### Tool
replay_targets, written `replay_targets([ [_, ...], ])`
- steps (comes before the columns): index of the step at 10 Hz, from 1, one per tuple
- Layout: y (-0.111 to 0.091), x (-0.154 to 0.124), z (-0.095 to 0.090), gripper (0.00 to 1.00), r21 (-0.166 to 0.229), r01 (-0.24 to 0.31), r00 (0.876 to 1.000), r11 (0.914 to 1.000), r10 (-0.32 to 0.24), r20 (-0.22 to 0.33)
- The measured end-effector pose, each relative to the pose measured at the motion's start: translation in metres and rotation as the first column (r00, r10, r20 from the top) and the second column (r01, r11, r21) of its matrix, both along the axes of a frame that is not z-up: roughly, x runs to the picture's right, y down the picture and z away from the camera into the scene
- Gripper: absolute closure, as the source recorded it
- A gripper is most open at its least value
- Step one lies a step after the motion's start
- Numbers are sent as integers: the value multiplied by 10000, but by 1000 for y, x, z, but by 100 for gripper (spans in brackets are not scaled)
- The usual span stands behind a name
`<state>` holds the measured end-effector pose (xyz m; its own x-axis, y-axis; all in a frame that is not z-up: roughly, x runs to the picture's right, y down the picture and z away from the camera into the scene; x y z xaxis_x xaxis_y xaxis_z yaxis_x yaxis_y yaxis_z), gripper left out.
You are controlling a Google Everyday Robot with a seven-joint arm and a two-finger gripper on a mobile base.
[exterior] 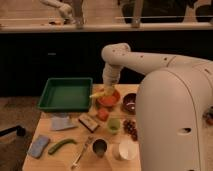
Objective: Place banana in purple bowl
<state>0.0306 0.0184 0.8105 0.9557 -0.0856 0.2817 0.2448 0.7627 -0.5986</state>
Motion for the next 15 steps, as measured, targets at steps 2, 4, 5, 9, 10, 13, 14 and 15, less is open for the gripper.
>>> replay_targets([
  [2,3,21,7,100,-150,-482,9982,9987,476,-350],
  [4,5,44,12,100,-228,-916,9936,9955,898,-680],
  [5,6,53,12,100,-249,-1020,9918,9945,998,-798],
  [9,6,51,12,100,-242,-1019,9921,9945,998,-763],
  [10,5,50,12,100,-241,-1009,9923,9946,988,-750],
  [13,5,48,12,100,-244,-1019,9923,9945,999,-728],
  [14,3,49,14,100,-252,-1121,9910,9934,1099,-760],
  [15,1,56,18,100,-320,-1332,9877,9906,1300,-864],
])
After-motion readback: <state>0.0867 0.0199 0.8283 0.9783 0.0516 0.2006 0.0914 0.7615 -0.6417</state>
